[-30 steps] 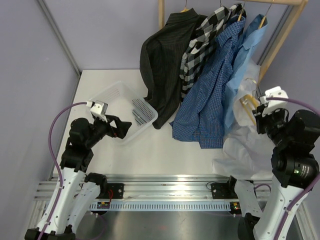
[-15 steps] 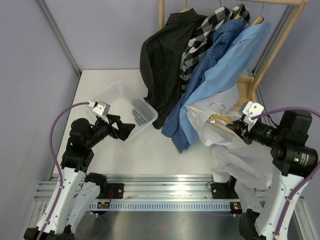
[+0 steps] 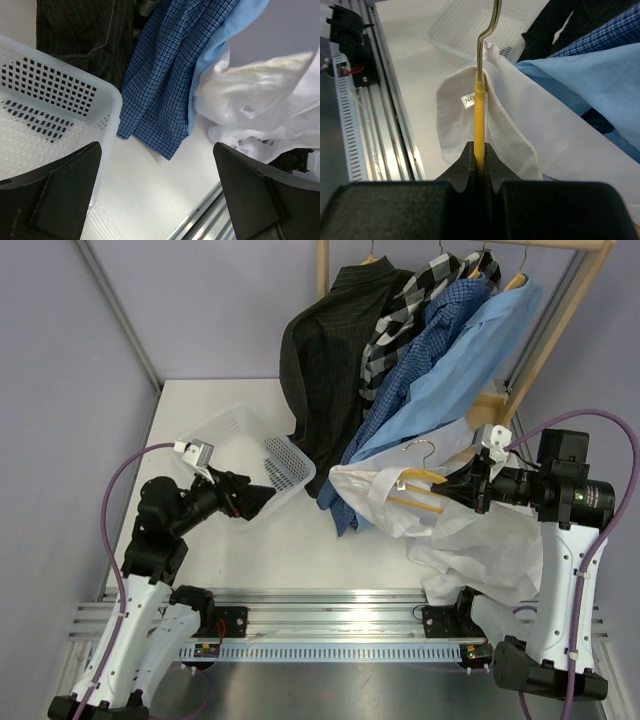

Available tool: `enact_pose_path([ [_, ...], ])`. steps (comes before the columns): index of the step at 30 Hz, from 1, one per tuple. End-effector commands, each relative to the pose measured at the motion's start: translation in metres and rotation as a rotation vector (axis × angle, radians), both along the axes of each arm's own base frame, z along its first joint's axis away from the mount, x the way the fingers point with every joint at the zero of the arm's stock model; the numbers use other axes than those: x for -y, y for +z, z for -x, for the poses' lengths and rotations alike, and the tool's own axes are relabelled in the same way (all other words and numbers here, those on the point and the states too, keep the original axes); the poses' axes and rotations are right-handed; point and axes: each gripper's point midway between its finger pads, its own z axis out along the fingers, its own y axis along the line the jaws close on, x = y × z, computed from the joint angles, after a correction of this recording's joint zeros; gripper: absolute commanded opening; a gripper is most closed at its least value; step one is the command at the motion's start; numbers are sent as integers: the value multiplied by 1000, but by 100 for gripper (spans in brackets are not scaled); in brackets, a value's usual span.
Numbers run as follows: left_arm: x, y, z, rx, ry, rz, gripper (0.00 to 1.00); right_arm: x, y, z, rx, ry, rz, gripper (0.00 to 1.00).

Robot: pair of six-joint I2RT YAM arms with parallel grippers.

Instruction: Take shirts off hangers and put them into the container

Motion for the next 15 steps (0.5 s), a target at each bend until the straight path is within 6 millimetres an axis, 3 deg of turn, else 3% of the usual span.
enact_pose_path([
  [1,7,22,14,24,-35,86,99,-26,-5,39,-242,108,-151,0],
  [2,7,23,16,13,-36,102,99,-26,-4,29,-200,110,-140,0],
  [4,7,26,22,14,-35,120,99,-29,-9,27,-272,91,-165,0],
  [5,7,25,24,1,-33,133,99,-32,-6,16,-207,95,-145,0],
  [15,4,30,39,-77,-1,203,99,-63,-10,-15,-279,64,-126,0],
])
